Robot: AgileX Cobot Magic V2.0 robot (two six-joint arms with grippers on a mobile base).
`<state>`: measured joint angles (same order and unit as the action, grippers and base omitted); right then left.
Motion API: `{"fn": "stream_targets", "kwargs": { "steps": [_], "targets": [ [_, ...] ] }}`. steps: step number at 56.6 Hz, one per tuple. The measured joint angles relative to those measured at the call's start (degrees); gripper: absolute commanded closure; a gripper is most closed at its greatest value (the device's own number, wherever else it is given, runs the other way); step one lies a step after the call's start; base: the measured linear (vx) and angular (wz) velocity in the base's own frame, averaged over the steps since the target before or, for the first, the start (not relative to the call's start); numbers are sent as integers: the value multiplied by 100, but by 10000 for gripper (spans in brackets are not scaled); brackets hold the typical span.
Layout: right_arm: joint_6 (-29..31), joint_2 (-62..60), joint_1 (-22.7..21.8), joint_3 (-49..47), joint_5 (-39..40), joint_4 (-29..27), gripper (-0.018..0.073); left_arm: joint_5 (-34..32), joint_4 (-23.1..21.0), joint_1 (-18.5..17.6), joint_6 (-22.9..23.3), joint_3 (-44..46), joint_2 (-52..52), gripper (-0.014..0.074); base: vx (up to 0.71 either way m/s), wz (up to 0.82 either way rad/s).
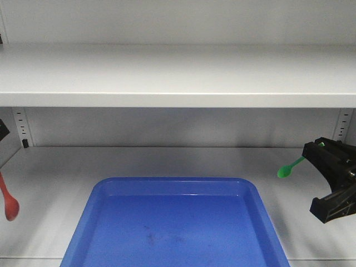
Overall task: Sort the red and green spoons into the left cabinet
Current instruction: 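Approach the open cabinet shelf holding the blue tray, then lower both spoons over the blue tray and open both grippers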
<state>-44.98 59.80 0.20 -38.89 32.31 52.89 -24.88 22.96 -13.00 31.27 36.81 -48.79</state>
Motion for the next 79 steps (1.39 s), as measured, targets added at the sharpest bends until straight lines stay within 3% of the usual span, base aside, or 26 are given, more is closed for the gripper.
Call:
{"fn": "stream_targets", "kwargs": {
  "steps": [25, 35, 42, 50, 55, 65, 79],
  "targets": [
    [0, 0, 0, 0, 0, 0, 568, -23, 0, 0, 0, 0, -5, 603, 0, 0],
    [0, 158, 0, 0, 531, 7, 566, -661, 0, -61, 30, 0, -322, 603, 0, 0],
    [-95, 490, 0, 0, 1109, 224, 564, -1173, 119, -345, 360, 0, -807, 603, 0, 0],
    [-648, 747, 0, 0, 1195, 603, 559, -1284, 711, -784, 896, 0, -1394, 603, 0, 0],
    [-890, 837, 0, 0, 1253, 865, 554, -1386, 813, -1055, 1008, 0, -1774, 603, 0, 0],
    [-1021, 1051, 0, 0, 1463, 1315, 542, -1712, 392, -1420, 1044, 0, -2580, 600, 0, 0],
    [-1294, 1315, 0, 0, 1491, 1382, 466, -2101, 118, -1650, 1065, 0, -3225, 526, 0, 0]
  ]
}}
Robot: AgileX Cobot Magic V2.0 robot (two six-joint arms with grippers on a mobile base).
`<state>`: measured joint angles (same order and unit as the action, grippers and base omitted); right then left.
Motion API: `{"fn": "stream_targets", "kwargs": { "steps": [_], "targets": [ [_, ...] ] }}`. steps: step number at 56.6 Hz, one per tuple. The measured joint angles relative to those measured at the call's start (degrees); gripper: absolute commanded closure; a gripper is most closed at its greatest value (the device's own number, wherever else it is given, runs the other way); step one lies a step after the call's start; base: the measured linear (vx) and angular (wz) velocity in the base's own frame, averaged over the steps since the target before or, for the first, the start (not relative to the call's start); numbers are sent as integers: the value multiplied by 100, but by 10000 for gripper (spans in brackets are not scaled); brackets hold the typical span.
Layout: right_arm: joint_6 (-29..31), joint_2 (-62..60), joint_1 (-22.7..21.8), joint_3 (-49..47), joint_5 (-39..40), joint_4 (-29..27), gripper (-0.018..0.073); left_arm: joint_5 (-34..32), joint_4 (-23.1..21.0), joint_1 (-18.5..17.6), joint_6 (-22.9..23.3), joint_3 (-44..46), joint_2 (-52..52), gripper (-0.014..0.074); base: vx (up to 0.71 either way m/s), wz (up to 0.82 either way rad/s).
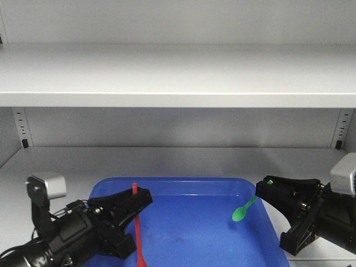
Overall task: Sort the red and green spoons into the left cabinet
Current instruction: 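Lower both spoons over the blue tray and open both grippers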
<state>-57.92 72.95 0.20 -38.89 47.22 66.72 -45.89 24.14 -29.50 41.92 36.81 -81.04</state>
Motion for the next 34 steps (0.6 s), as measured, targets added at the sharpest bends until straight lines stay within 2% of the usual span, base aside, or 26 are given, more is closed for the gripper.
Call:
{"fn": "stream_targets", "kwargs": {
  "steps": [10, 18, 24, 29, 34],
  "targets": [
    [-438, 174, 0, 0, -177, 5, 309, -51, -410, -7, 8, 12, -264, 369, 0, 0],
    [-502, 246, 0, 0, -294, 5, 158, -17, -445, -7, 3, 12, -399, 167, 0, 0],
    [-516, 252, 0, 0, -293, 5, 78, -10, -445, -7, -106, 12, -444, 36, 0, 0],
    [-516, 252, 0, 0, -293, -1, 36, -70, -471, -7, -431, 12, -444, -16, 0, 0],
    [-521, 252, 0, 0, -192, -1, 13, -341, -636, -7, -890, 12, -448, -19, 0, 0]
  ]
}}
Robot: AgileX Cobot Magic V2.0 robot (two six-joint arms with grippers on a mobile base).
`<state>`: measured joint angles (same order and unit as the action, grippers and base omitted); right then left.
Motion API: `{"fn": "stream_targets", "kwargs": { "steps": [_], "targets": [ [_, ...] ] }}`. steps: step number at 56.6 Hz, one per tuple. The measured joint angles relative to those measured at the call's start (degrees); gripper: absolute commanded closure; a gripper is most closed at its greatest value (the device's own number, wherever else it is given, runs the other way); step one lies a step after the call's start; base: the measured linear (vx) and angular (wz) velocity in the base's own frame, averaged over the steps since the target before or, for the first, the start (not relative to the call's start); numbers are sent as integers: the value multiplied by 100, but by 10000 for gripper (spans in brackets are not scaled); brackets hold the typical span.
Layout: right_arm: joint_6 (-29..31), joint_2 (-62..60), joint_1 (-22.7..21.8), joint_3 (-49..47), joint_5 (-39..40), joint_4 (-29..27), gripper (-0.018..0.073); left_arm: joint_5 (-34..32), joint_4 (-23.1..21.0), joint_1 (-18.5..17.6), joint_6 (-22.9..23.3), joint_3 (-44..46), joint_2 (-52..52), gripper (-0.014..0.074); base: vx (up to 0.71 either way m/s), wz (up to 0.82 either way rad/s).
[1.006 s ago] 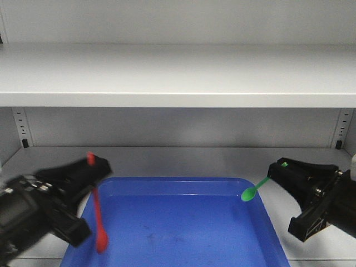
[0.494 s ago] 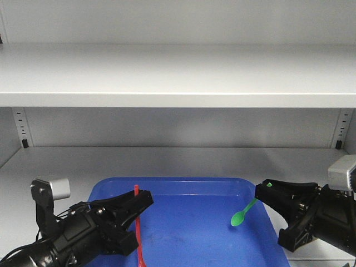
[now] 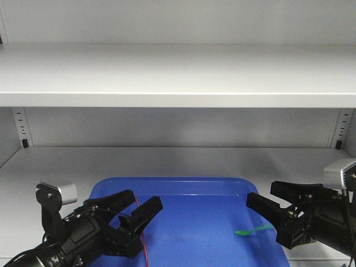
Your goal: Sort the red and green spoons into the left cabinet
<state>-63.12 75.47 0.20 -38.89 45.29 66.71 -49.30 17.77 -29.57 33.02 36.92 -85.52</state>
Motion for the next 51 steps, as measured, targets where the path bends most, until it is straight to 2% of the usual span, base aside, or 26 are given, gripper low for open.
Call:
{"fn": "stream_targets", "kwargs": {
  "steps": [9, 15, 24, 29, 35, 45, 51],
  "targets": [
    [0, 0, 0, 0, 602, 0, 12, -804, -465, 0, -816, 0, 0, 18, 0, 0],
    [0, 0, 0, 0, 1036, 7, 12, -1184, -559, 0, -1242, 0, 0, 47, 0, 0],
    [0, 0, 1, 0, 1035, 25, 12, -1205, -392, 0, -1347, 0, 0, 81, 0, 0],
    [0, 0, 1, 0, 979, 25, 12, -962, 19, 0, -1404, 0, 0, 89, 0, 0],
    [0, 0, 1, 0, 969, 25, 12, -802, 302, 0, -1448, 0, 0, 94, 0, 0],
    [5, 0, 1, 0, 966, 25, 12, -1425, 327, 0, -1467, 0, 0, 94, 0, 0],
    [5, 0, 1, 0, 966, 25, 12, -1584, 331, 0, -1467, 0, 0, 94, 0, 0]
  ]
}}
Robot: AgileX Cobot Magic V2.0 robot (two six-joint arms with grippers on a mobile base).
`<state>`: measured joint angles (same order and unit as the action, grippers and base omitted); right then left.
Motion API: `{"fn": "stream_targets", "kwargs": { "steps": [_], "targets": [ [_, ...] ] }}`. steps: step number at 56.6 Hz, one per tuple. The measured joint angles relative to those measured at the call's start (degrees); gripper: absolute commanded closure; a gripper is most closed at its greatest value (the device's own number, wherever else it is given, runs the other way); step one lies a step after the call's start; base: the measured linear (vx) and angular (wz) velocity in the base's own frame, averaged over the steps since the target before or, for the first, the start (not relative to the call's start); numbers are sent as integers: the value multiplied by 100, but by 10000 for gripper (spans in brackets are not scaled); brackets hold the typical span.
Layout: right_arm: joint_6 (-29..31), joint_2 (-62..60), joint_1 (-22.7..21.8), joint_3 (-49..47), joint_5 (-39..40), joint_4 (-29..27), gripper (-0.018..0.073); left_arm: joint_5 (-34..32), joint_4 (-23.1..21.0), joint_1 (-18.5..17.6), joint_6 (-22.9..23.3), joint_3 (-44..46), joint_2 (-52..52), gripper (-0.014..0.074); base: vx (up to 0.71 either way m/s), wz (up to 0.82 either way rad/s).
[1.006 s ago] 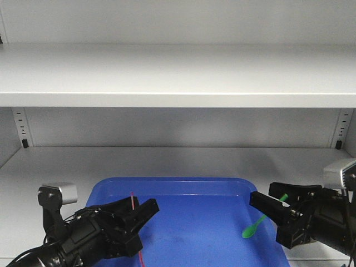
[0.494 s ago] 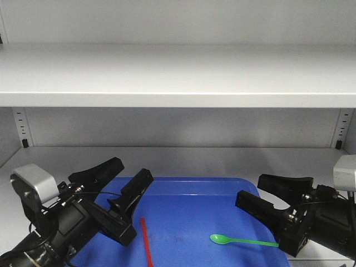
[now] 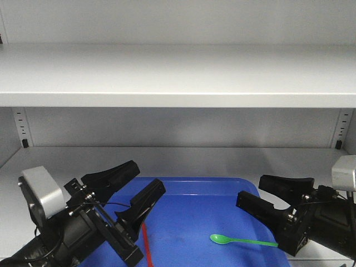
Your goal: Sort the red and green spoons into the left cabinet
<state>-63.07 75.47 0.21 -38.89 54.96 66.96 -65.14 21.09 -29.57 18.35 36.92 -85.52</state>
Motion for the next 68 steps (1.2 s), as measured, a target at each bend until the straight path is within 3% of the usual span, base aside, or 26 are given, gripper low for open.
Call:
{"fn": "stream_targets", "kwargs": {
  "steps": [36, 45, 55, 68],
  "targets": [
    [0, 0, 0, 0, 0, 0, 12, -11, -5, 0, 0, 0, -21, 96, 0, 0],
    [0, 0, 0, 0, 0, 0, 12, 101, -41, 0, 0, 0, 29, 155, 0, 0],
    [0, 0, 0, 0, -5, 0, 12, 1217, -345, -21, -7, 0, 578, 335, 0, 0],
    [0, 0, 0, 0, -5, 0, 12, 3752, -1255, -66, -116, -6, 1719, 608, 0, 0]
  ]
}}
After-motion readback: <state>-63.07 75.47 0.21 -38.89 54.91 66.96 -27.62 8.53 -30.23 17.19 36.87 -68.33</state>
